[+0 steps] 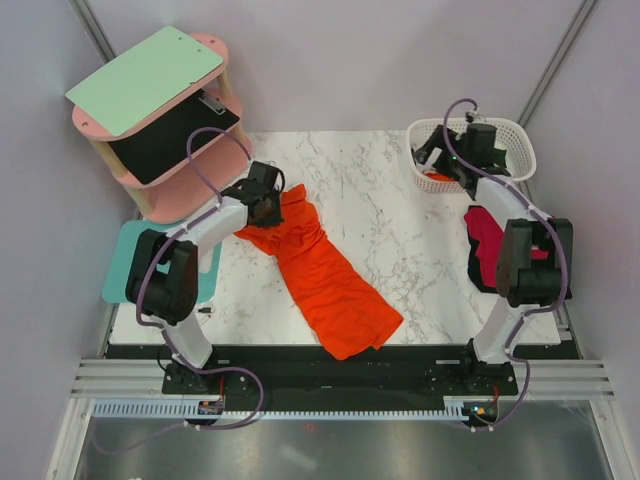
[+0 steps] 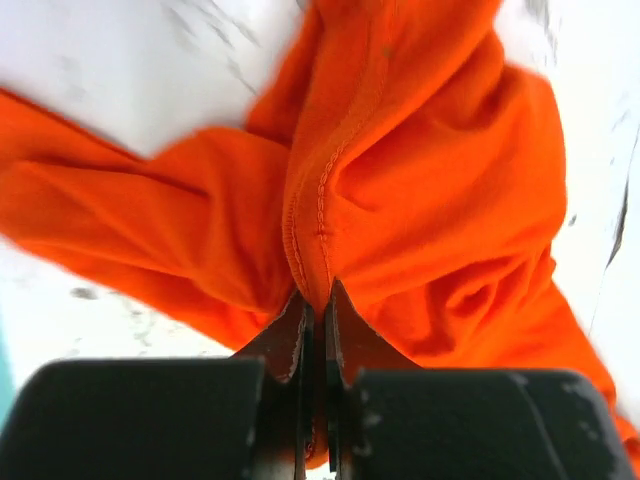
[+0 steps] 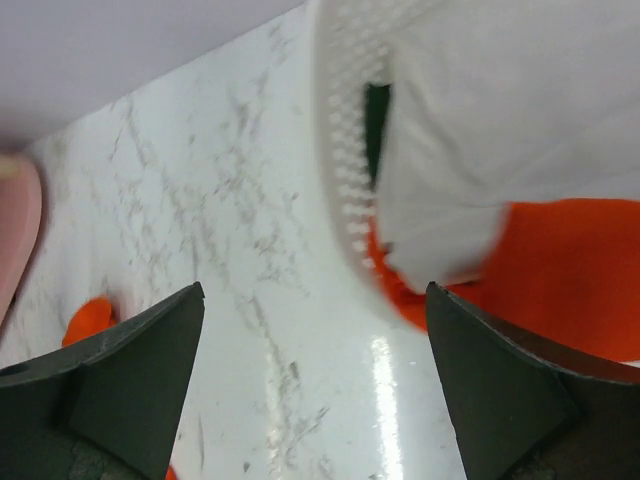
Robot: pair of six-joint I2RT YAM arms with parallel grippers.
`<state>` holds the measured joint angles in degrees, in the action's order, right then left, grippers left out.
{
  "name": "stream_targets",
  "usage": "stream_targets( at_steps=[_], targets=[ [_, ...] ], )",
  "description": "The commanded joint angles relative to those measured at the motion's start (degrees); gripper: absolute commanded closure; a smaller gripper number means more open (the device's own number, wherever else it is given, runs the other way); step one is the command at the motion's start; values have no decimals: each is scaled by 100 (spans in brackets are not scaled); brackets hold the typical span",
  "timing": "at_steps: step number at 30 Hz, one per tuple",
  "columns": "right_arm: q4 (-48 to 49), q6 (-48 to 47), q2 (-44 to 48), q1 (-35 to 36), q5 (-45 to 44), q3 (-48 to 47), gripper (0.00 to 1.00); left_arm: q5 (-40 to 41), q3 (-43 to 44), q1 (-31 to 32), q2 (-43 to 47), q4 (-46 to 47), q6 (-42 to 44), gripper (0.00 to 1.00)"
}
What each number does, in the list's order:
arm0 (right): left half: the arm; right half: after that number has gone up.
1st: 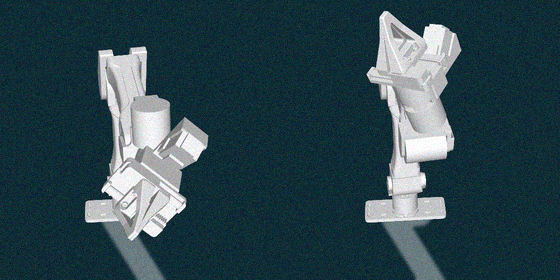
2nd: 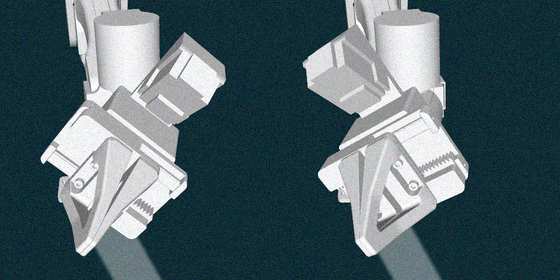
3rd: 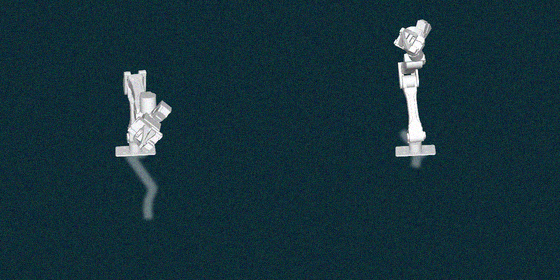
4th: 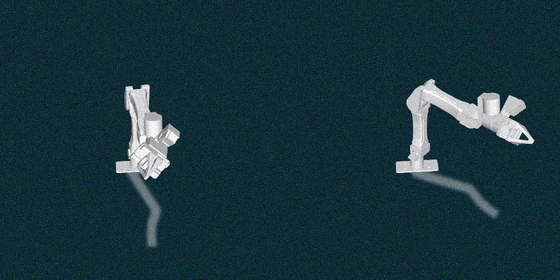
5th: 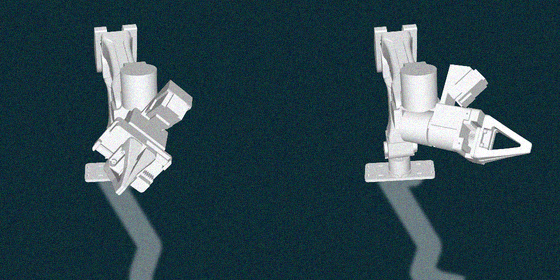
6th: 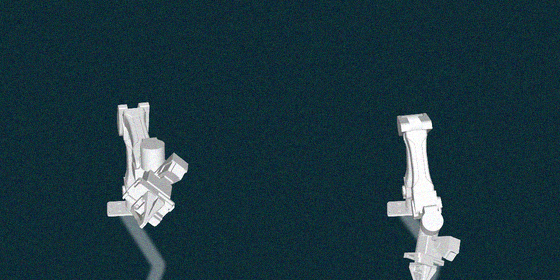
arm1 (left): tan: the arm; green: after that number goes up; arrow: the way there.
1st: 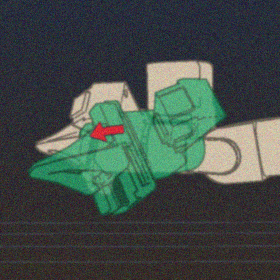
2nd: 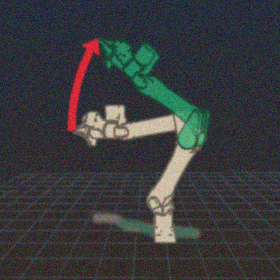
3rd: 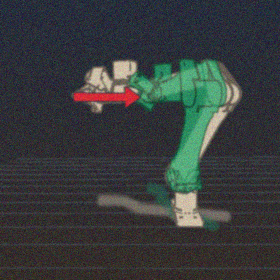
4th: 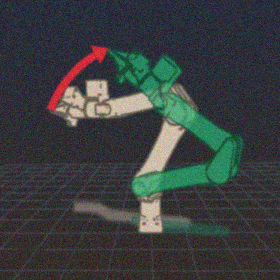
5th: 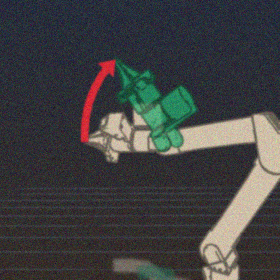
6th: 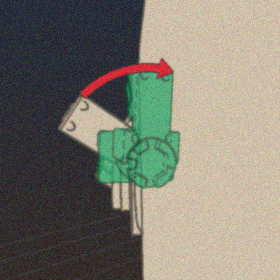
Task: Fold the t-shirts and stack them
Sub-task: Flatten out the tshirt
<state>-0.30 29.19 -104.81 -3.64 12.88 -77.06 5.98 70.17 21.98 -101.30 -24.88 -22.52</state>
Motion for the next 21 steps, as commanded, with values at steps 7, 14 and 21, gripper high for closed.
stream_targets(
  at_steps=[7,14,21],
  targets=[
    [-936,-1064,549,2146,127,85,2,844,1189,-615,-45,115,36,80],
    [-1271,-1451,1173,3342,-539,1148,5,1371,2484,-616,-884,-553,213,0],
    [-2220,-1610,1385,4878,-1253,1141,10,914,1483,-616,-216,-342,-6,0]
  ],
)
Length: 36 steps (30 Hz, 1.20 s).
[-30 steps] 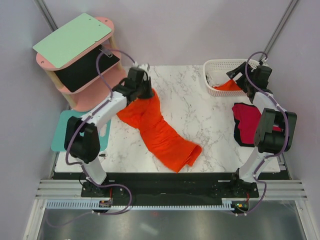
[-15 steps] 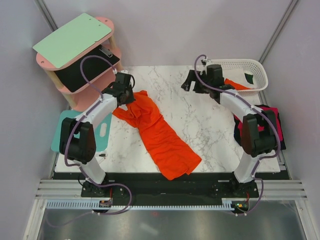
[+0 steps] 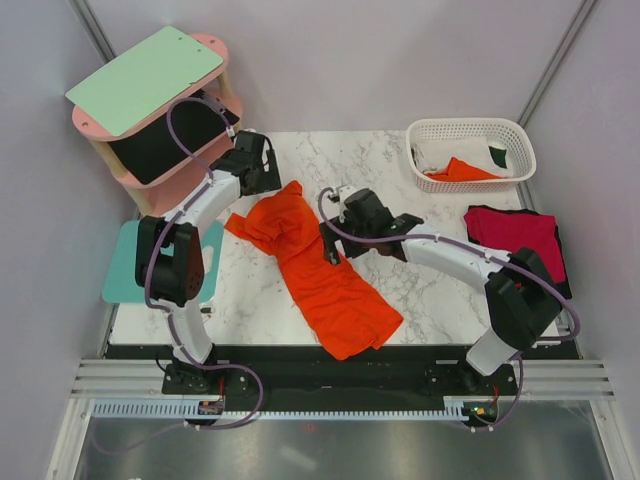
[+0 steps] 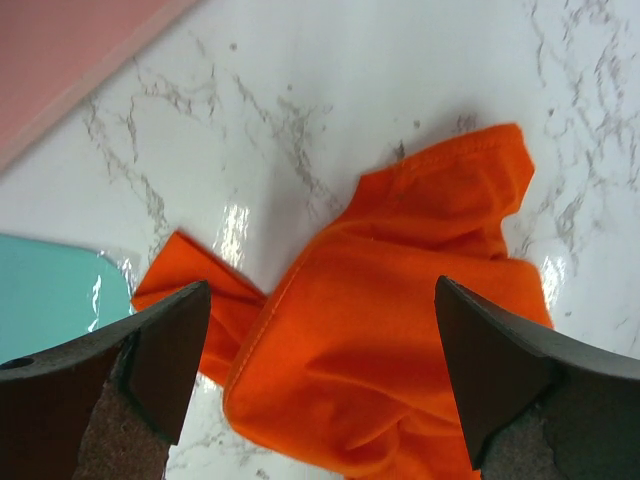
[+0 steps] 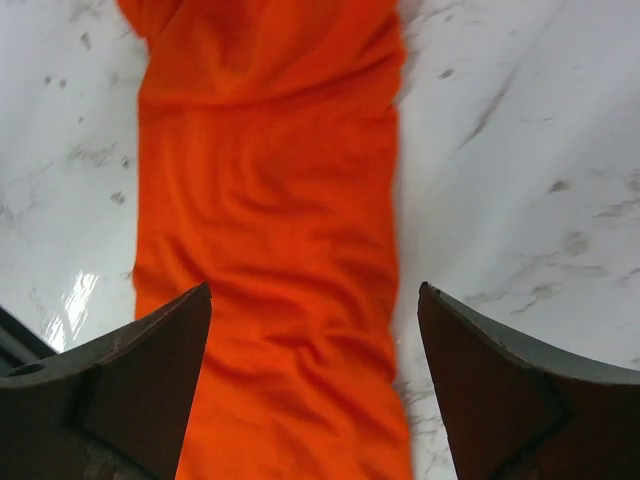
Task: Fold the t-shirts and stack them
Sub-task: Flatten out the tshirt
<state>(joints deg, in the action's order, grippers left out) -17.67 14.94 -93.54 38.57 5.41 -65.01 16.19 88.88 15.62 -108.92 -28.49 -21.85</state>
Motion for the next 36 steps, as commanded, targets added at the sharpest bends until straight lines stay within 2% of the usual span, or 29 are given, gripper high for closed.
stream_targets(
  at_steps=[1,7,17,20,21,23,24,25,26,27,31,33,36],
  targets=[
    [-544,-167,240,818,-645,-73,10,-185,-459,20,582,19,-100,0],
    [-737,88,-208,1671,-927,-90,16,-151,-819,20,662,19,-127,0],
    [-869,396,-859,2638,-1393,-82,16,-300,-741,-138,688,-306,-390,0],
    [-957,431,-1096,2761,-1534,-125,28,-397,-679,-217,680,-376,-408,0],
    [-1001,396,-1236,2796,-1560,-169,37,-406,-618,-226,671,-411,-417,0],
    [-1124,352,-1351,2849,-1692,-283,50,-423,-583,-252,645,-490,-426,0],
    [-1194,343,-1438,2893,-1866,-336,64,-441,-548,-270,644,-499,-434,0],
    [-1282,334,-1448,2911,-1964,-441,71,-484,-521,-270,636,-552,-443,0],
    [-1370,282,-1396,2920,-2034,-477,85,-485,-495,-278,627,-587,-443,0],
    [-1397,264,-1308,2920,-2105,-503,89,-493,-486,-287,644,-614,-461,0],
    [-1502,150,-650,2920,-2526,-477,100,-485,-468,-340,627,-675,-522,0],
    [-1537,97,-114,2911,-2921,-398,100,-493,-477,-366,618,-702,-514,0],
    [-1494,27,563,2745,-4088,-214,100,-546,-477,-375,583,-711,-514,0]
  ],
)
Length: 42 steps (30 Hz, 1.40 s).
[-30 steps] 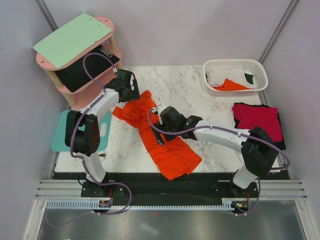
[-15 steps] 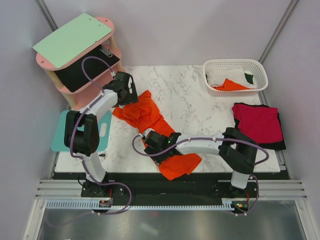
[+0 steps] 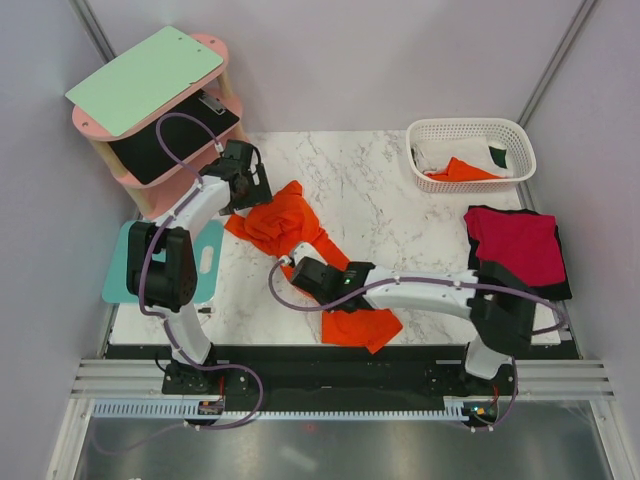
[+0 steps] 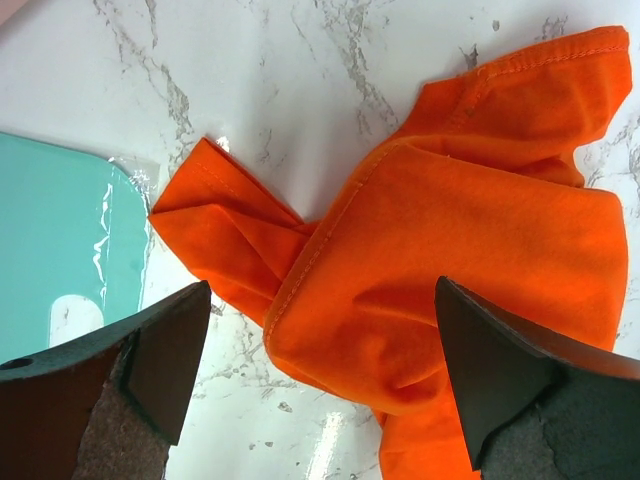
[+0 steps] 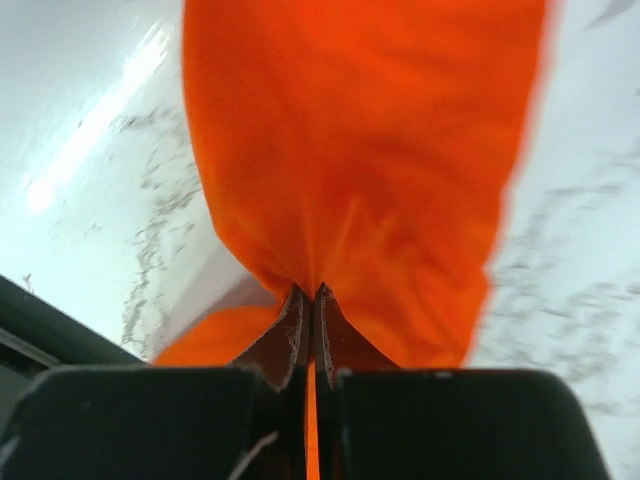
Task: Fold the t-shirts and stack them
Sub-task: Flatten out the tshirt
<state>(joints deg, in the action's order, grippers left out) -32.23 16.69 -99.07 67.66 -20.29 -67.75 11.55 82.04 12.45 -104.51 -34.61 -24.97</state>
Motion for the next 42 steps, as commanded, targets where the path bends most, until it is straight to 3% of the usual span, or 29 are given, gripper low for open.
stream_targets(
  at_steps=[1,3,7,11,12,13,16,21,25,31,39,42],
  targets=[
    [101,-296,1257,-304,-1930,173,100,-109,207,-58,124,-107,-201,0],
    [330,-464,1635,-919,-2232,322,100,-153,172,-58,124,-116,-175,0],
    [1889,-1226,2084,-2246,-2496,683,100,-320,119,-49,89,-99,-104,0],
    [2984,-1404,1455,-3563,-3268,605,97,-478,93,-6,27,-46,-34,0],
    [3116,-1405,1225,-3758,-3314,309,79,-548,84,47,10,-28,1,0],
    [2952,-1414,945,-3925,-3358,36,44,-557,67,82,1,-11,1,0],
    [2714,-1396,240,-4076,-3421,-660,2,-698,-65,319,-8,156,80,0],
    [2634,-959,818,-4015,-1877,-381,2,-759,-320,1030,35,454,115,1],
    [2187,-781,1266,-4015,-1452,-151,2,-1128,-924,1646,325,973,107,6],
    [1922,-641,1679,-4015,-1425,253,2,-1559,-1603,2446,642,1658,-262,9],
    [1738,-597,1601,-4024,-1504,253,2,-1753,-1138,3211,-78,1721,-368,13],
    [1667,-588,1583,-4024,-1556,253,2,-1770,-988,3369,-315,1677,-447,19]
  ],
)
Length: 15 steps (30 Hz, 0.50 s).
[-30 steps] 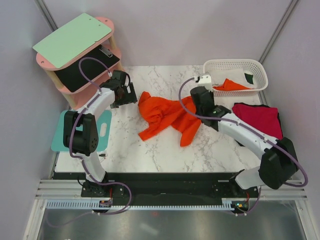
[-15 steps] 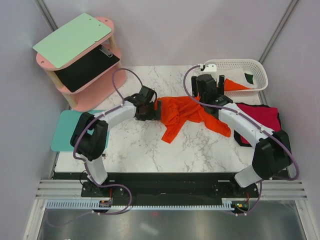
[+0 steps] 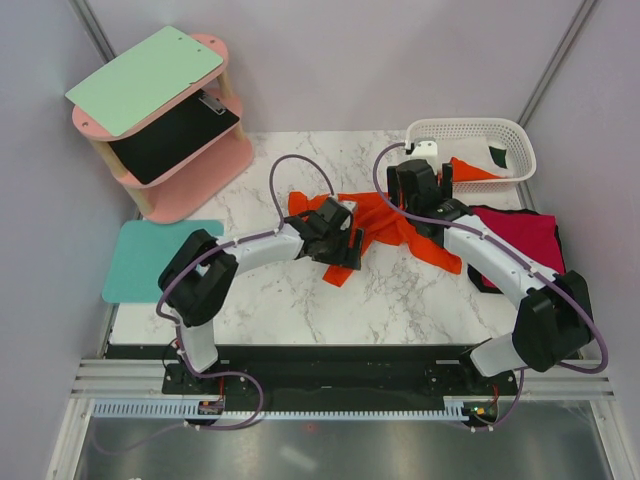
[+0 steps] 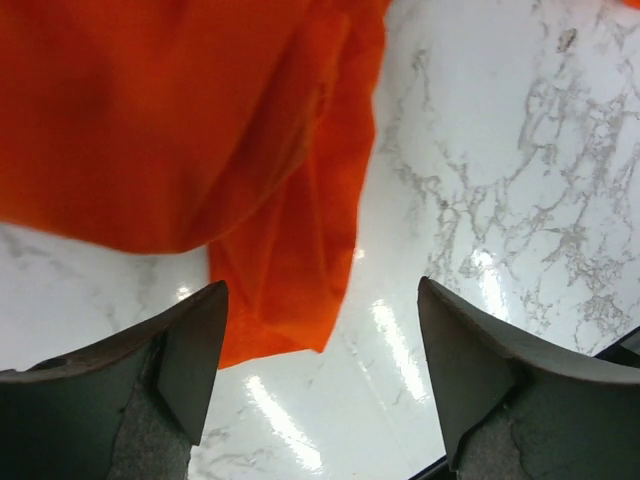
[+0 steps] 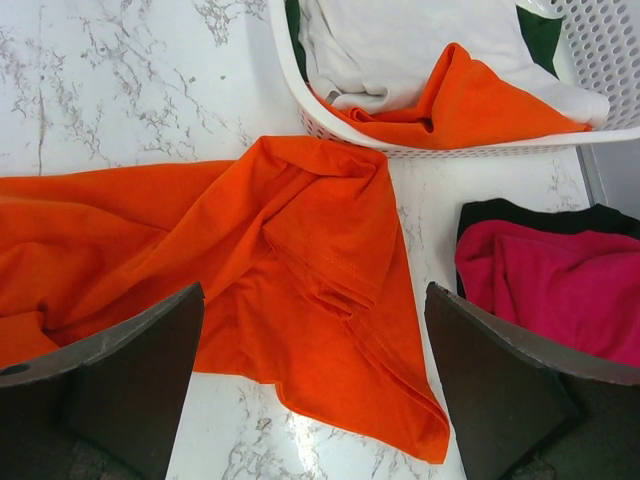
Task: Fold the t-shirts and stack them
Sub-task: Flatten out the tshirt
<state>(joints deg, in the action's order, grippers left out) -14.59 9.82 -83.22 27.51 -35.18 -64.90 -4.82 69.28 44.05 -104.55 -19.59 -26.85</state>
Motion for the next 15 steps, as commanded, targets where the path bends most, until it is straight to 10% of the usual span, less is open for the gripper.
stream_targets(
  at_steps=[1,7,10,12,15],
  targets=[
    [-105,107,16,-17,-68,-31,2,-116,349,226,-364,158,-285,22],
    [-167,99,174,-35,-139,48,2,-37,516,279,-627,-176,-251,32],
    [-211,151,227,-52,-42,92,2,-10,613,279,-637,-316,-189,58],
    [-228,204,219,-52,151,188,2,7,692,288,-593,-369,-171,98],
    [-299,301,166,-44,476,390,2,156,701,288,-304,-527,-119,98]
  ],
)
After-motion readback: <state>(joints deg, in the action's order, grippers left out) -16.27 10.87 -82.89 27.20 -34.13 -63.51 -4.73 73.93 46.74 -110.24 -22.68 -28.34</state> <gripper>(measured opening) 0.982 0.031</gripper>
